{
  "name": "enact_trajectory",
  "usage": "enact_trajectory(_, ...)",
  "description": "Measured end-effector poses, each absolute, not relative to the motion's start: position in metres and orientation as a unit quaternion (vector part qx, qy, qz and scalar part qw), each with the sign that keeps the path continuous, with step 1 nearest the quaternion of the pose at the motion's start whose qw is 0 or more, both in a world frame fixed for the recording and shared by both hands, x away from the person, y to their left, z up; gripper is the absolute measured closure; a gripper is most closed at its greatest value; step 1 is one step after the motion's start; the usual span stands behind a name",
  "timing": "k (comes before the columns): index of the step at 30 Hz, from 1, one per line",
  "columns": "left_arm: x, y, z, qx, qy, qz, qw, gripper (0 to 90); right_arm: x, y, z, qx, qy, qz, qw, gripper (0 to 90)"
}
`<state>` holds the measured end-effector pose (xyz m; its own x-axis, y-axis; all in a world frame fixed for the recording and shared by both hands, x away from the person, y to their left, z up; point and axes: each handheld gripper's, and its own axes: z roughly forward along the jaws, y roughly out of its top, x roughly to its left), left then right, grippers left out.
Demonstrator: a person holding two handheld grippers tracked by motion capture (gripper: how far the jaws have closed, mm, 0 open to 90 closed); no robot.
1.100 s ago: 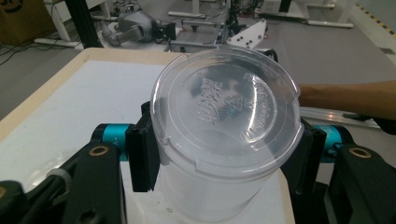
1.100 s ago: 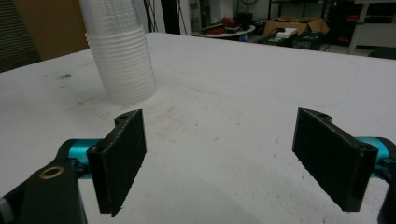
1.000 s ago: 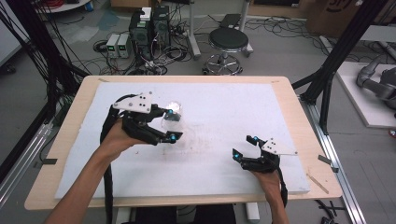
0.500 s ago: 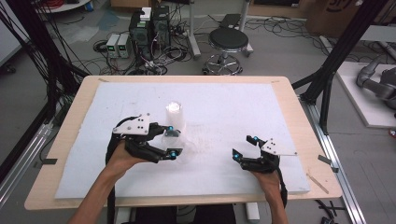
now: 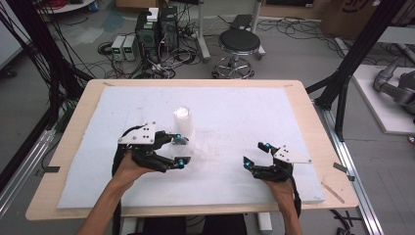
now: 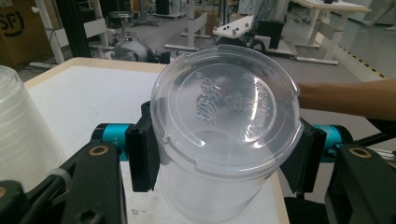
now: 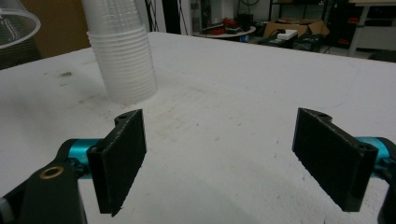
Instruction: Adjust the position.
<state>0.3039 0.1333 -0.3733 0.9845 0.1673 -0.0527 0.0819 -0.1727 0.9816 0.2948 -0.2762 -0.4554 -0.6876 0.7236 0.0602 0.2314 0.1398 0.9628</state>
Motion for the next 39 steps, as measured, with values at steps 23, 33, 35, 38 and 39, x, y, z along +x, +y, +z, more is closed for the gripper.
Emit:
enact_trajectory(23,0.309,0.138,-0.376,0.75,0.09,0.036,0.654,40.0,0.306,-0.266,-0.425,0.224,0.731,0.632,0.128,17.7)
enact_trajectory(33,0.31,0.131,-0.385,0.743,0.097,0.033,0.661,40.3,0.31,-0.25,-0.402,0.153,0.748,0.64,0.084,17.7)
enact_trajectory(35,0.31,0.13,-0.385,0.741,0.099,0.03,0.664,40.3,0.312,-0.245,-0.4,0.14,0.751,0.641,0.073,17.7)
enact_trajectory(38,0.311,0.129,-0.386,0.74,0.098,0.031,0.665,40.3,0.315,-0.235,-0.398,0.12,0.759,0.638,0.054,17.7)
enact_trajectory(39,0.311,0.127,-0.386,0.738,0.097,0.032,0.667,40.3,0.317,-0.232,-0.397,0.113,0.762,0.636,0.049,17.7)
